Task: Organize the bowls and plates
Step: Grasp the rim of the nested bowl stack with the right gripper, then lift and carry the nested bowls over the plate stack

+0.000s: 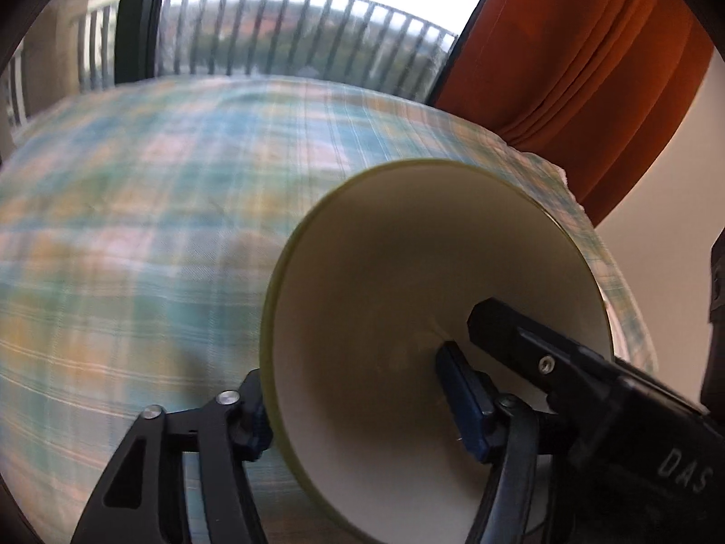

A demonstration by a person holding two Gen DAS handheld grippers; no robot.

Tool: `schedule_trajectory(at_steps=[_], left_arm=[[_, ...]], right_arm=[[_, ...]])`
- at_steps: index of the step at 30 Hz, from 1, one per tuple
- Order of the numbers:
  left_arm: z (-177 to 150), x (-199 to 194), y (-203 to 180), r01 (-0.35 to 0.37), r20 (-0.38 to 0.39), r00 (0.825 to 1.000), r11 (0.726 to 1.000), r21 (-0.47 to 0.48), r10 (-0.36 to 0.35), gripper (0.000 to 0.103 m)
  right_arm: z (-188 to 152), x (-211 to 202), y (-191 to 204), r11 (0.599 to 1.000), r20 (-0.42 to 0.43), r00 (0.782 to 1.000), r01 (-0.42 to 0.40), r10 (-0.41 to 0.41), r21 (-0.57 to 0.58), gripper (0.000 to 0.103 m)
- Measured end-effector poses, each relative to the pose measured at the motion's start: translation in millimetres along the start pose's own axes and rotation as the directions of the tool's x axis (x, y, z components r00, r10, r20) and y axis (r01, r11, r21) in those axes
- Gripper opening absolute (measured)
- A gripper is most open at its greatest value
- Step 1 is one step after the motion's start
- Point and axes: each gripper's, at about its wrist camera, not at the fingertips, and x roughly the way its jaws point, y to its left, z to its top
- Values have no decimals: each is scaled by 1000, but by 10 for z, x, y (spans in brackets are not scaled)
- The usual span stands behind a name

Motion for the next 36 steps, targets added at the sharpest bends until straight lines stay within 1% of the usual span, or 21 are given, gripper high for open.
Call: schedule_trajectory(at_steps=[1,4,7,10,12,14,17,18,21,26,28,33,34,36], left_arm=[[-3,1,13,6,0,1000,1000,-16,-6,64],[-17,-5,-9,2,2,1000,1000,-21,-2,63],[-27,-20,-27,-5,3,1000,1000,-19,5,63],[-29,-32,-29,-16,-3,1000,1000,-15,16,62],[-8,-25,-14,-15,-14,1000,1000,-21,15,61],[3,-33,-11,-23,-24,999,1000,-18,22,60],[-1,-56,-39,-35,-21,999,999,22,35,59],[0,-63,-39,-31,-20,999,999,25,32,56],[10,-58,-7,-22,-29,999,1000,20,22,54],[10,-69,1,-11,-35,999,999,35,13,52],[6,-89,-9,-12,-38,999,999,36,13,51],[2,-108,-11,-15,-49,999,1000,24,16,50],[9,-123,4,-11,-48,999,1000,7,11,49],[7,-151,-23,-31,-38,999,999,19,32,49]], right_arm=[[6,1,-22,1000,2,1000,-8,8,12,79],[17,34,-55,999,-10,1000,-19,20,34,79],[24,32,-39,1000,-14,1000,-10,10,20,75],[9,30,-45,999,-18,1000,0,1,43,66],[12,47,-39,998,-28,1000,-8,10,58,58],[28,92,-38,997,-45,999,-12,15,71,53],[11,181,-52,991,-73,996,-36,45,127,47],[13,188,-24,994,-71,997,-12,20,111,45],[14,202,8,994,-77,997,-18,26,112,43],[4,183,53,996,-70,998,11,-5,89,43],[-8,175,54,995,-66,998,20,-14,98,43],[-22,158,68,994,-75,997,27,-19,106,43],[-20,154,73,994,-77,997,27,-19,103,43],[-6,156,78,994,-86,996,23,-14,106,43]])
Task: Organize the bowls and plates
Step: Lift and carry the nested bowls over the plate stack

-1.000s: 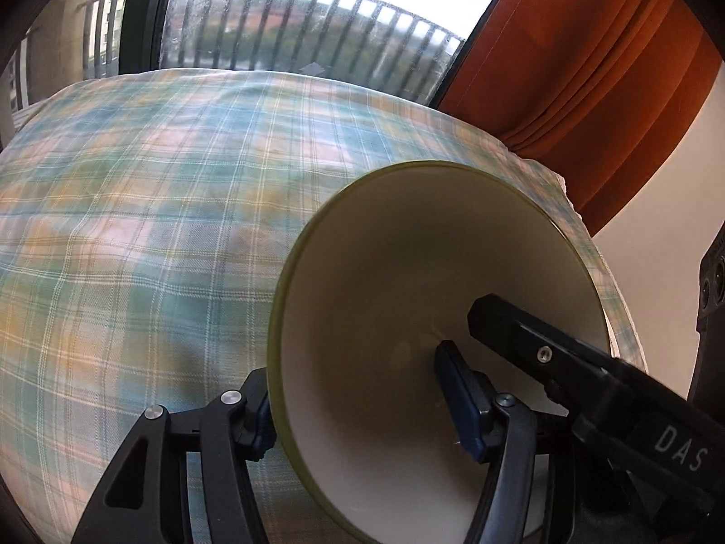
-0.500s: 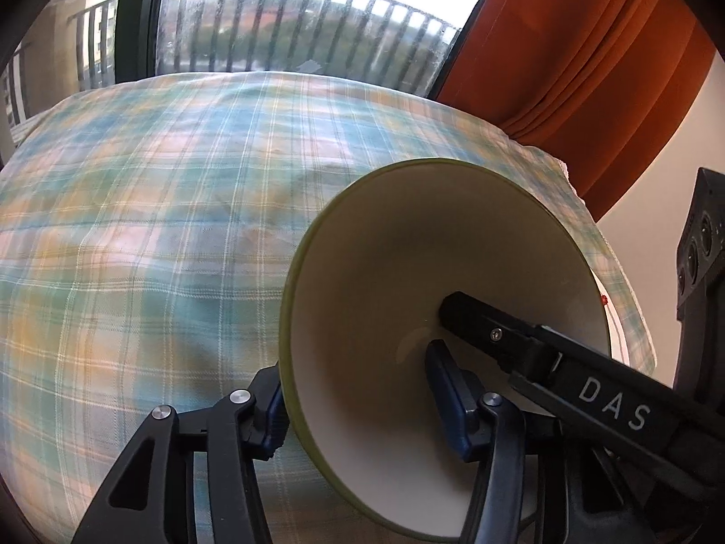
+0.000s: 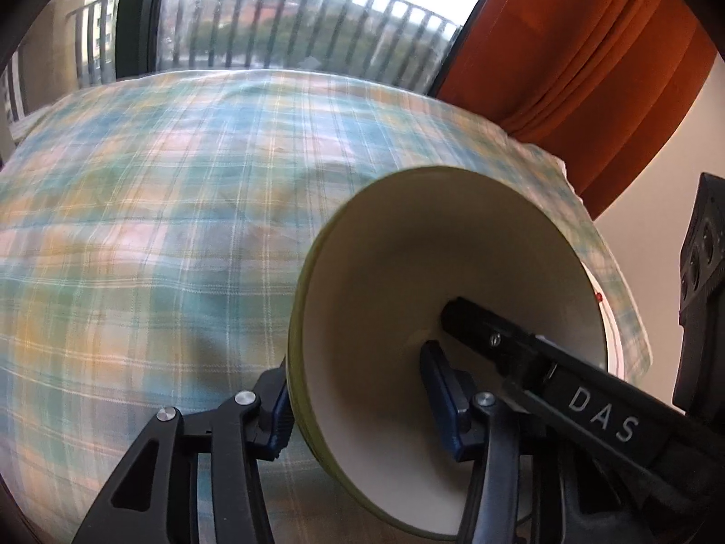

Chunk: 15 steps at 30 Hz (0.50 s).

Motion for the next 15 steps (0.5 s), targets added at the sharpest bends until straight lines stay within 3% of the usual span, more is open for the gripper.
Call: schedule_trajectory(at_steps=[6,15], left_arm=[[35,-65,-42,0,14,1000,1000,2,0,49],[252,-251,-322,-3,93,996,1000,28,0,50]], right_arm=[[27,-78,-1,1000,8,1000,-11,11,-1,43],[240,-410,-28,999,79,996,-33,36,-30,43]])
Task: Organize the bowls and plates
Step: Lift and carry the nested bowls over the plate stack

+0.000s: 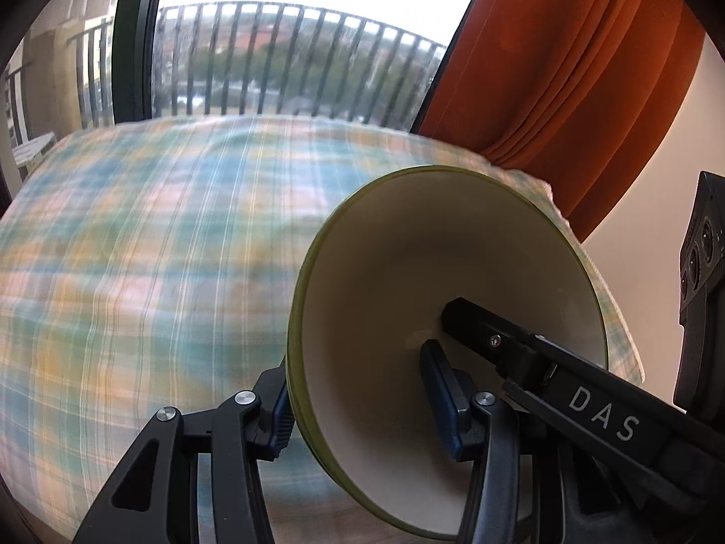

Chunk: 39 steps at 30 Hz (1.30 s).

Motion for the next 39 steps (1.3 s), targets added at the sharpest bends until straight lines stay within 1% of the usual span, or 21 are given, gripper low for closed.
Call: schedule_trajectory(at_steps=[7,11,17,24,27,31,39], left_arm=[[79,53,-263,1,30,1000,1000,24,-2,50],[104,117,-425,19,33,999,999,39,-20,50],[69,203,-667,25,28,999,998,62,-26,50],[-49,275,-963,37,16,999,996,86,-38,50],[-97,335,-1078,42,1,999,994,104,-43,50],[-145,462,-1215,47,-37,998,991,122,-43,50],[-175,695,-1376,69,-85,995,993,100,-60,50]], right_arm=[[156,-173,-198,1000,37,999,-16,15,6,43],[205,-284,-366,1000,57,998,-6,5,20,43],[213,-441,-643,999,75,997,-1,-2,40,43],[145,-627,-966,998,93,996,6,-13,67,43],[97,-692,-1103,996,106,994,13,-22,84,43],[37,-704,-1309,993,92,995,20,-31,121,43],[50,-655,-1589,989,62,996,50,-59,138,43]])
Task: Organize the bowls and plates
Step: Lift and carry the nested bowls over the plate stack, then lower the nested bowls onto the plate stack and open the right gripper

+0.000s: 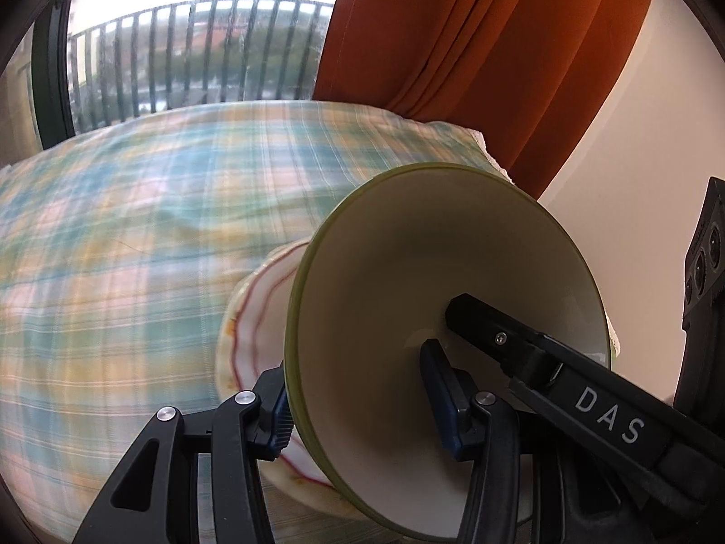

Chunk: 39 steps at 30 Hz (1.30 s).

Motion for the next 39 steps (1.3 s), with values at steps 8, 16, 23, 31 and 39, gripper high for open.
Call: schedule_trajectory(at_steps=[8,16,23,31,39], left_arm=[[18,185,-41,-4,-34,999,1000,-28,3,50],[67,241,-49,-4,-27,1000,999,-35,3,50],[25,206,-33,4,-16,1000,999,-41,-5,50],[-9,157,-96,-27,20,999,1000,-8,27,55],[7,32,-120,-54,40,998,997,46,52,66]], right_arm=[[74,163,-129,1000,-50,999,11,-11,1,42],[173,242,-117,1000,-49,999,19,-20,-19,42],[141,231,-64,999,-18,1000,20,-21,-42,43],[114,216,-86,998,-5,1000,8,-8,-65,43],[58,11,87,976,143,981,153,-131,-157,73]])
